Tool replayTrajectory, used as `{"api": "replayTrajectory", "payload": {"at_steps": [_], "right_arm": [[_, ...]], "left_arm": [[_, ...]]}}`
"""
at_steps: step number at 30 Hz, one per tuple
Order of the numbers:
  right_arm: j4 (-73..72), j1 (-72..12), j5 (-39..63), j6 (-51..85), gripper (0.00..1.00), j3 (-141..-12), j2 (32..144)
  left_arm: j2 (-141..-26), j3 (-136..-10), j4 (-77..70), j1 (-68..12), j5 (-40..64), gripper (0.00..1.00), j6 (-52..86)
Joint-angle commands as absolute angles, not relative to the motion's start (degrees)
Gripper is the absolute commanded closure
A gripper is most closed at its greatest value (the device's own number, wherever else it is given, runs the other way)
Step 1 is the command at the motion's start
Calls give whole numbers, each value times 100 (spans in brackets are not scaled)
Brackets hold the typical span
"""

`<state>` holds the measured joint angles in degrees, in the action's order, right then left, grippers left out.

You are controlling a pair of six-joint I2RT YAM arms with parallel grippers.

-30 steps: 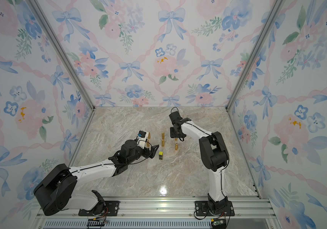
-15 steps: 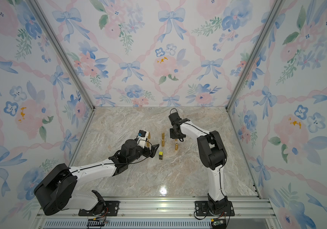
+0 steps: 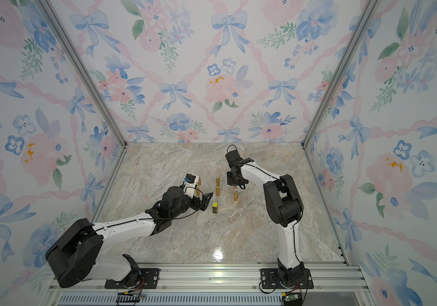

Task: Open the lipstick cap
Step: Pick up the lipstick at the center of the board.

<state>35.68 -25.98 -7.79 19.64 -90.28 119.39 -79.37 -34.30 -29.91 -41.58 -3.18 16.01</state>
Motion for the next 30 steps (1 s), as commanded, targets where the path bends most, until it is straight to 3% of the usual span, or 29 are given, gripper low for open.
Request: {"api": "replayTrajectory", "payload": {"at_steps": [1,11,17,22,30], "right_arm": [[3761,-2628,-823,1810,81,-9140,11657],[4297,-2646,-450,1577,82,-9101,10647],[4800,-2780,20,1532,81,-9013,9877],[5044,-2945,670,1647,80,-8851,9316],[5145,-3215,1520,1853,80,-8500,8850]], "left_arm": [[-7904,-3533,-2986,-4184,-411,2,1422],[-7639,-3489,-2981,-4184,-536,2,1138],[-7519,-3546,-3006,-4202,244,2,780],[-7613,-3581,-3061,-4313,905,6,177],[-8009,-3691,-3524,-4475,1568,24,-298]]}}
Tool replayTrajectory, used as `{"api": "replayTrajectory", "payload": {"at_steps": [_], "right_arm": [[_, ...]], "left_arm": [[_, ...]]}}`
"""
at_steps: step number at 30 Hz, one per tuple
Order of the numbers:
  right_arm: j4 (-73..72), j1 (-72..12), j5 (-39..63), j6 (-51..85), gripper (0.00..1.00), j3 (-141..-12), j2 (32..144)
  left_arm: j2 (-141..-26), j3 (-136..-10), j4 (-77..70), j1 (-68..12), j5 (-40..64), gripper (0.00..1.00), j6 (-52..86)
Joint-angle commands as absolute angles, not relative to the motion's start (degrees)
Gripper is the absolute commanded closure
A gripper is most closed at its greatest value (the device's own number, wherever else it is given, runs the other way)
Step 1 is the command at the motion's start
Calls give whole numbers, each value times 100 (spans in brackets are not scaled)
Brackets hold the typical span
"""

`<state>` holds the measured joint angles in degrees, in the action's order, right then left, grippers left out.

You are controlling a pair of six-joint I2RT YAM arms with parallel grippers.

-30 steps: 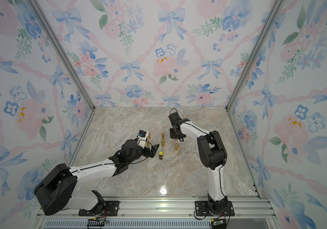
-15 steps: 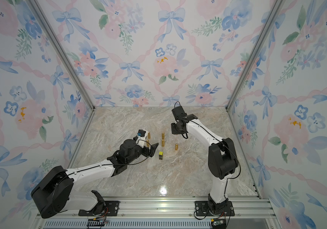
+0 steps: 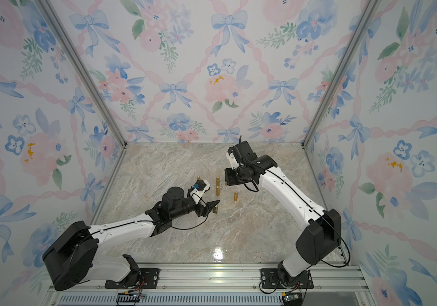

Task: Open the lipstick cap
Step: Pick up the lipstick at the center of the board.

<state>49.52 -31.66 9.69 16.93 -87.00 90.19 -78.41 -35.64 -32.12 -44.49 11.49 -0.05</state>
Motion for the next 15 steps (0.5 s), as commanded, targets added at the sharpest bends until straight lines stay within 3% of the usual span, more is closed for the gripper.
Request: {"api": "replayTrajectory", "payload": {"at_steps": [1,7,15], "right_arm": [[5101,-3221,1628,1897,80,-8431,8798],[4839,-3215,2153,2107,80,-8060,8579],[4523,-3199,2414,2267,80,-7794,8552]], "left_arm": [[-8069,-3702,-3574,-4483,1611,27,-326],[-8395,-3821,-3846,-4500,2011,47,-335],[-8613,-4075,-3982,-4588,2030,58,-274]]}}
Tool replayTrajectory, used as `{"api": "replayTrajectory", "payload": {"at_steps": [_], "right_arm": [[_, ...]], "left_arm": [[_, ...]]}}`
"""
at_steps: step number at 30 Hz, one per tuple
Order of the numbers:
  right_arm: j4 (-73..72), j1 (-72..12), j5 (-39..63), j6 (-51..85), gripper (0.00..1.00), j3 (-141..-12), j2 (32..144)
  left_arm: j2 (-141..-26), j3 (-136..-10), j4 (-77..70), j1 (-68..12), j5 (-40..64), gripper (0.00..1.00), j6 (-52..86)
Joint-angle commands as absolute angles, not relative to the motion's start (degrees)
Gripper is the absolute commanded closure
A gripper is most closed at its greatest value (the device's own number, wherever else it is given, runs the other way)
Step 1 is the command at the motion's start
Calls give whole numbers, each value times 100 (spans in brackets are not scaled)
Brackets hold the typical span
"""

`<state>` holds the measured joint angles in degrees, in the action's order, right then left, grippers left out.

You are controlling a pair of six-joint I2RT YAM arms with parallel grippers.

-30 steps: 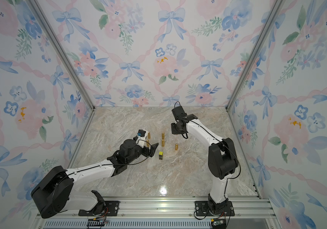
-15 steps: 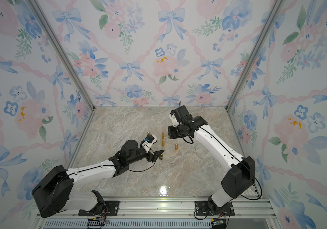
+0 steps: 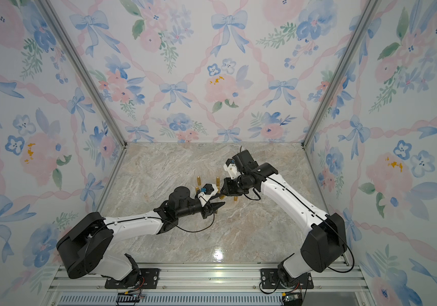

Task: Open the lipstick cap
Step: Pick up the lipstick at the center of the board.

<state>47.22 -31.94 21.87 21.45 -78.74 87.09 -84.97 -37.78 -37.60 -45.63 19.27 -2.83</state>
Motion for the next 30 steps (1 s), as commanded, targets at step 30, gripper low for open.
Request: {"api": "replayTrajectory", "payload": {"at_steps": [30], "right_arm": [[3921,-2923,2294,2312,56,-7337,7955]], "left_arm": [[-8479,-3762,-4034,-4649,1336,100,443]]}}
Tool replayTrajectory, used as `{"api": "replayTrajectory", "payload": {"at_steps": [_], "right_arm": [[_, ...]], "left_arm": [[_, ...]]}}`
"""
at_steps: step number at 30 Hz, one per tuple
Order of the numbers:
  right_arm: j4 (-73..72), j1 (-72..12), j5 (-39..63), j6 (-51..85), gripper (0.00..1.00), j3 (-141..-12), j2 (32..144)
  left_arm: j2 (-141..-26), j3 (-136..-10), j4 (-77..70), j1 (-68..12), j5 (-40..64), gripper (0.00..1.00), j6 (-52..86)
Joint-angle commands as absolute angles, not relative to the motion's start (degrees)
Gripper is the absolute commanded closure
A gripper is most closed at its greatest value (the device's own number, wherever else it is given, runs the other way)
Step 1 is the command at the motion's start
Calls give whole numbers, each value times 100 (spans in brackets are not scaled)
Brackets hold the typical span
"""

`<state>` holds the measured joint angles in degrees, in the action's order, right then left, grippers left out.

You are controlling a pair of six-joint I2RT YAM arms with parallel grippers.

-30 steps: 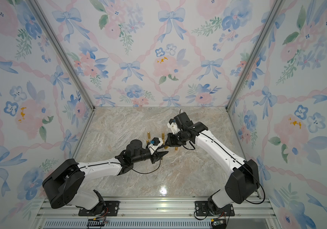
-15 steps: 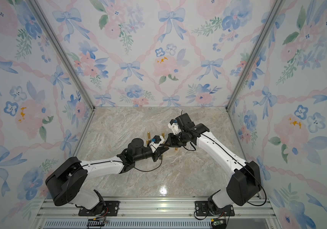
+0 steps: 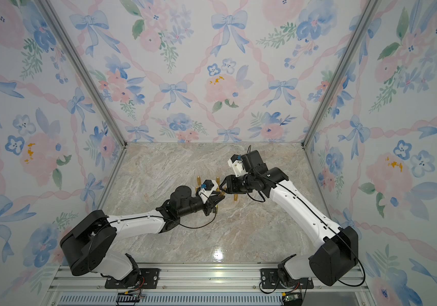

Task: Open the lipstick cap
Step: Open the cover of the lipstick.

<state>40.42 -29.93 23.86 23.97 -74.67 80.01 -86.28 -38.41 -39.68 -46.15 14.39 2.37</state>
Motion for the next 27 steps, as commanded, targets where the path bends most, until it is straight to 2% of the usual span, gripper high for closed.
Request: {"api": "replayTrajectory", "payload": {"at_steps": [1,27], "right_arm": [[3851,-2911,2298,2333,57,-7280,7954],[3289,-2874,2618,2514,78,-7058,8231]], "left_arm": [[-8473,-3761,-4035,-4655,1336,100,463],[-8482,-3876,-4025,-4659,1064,100,462]]}}
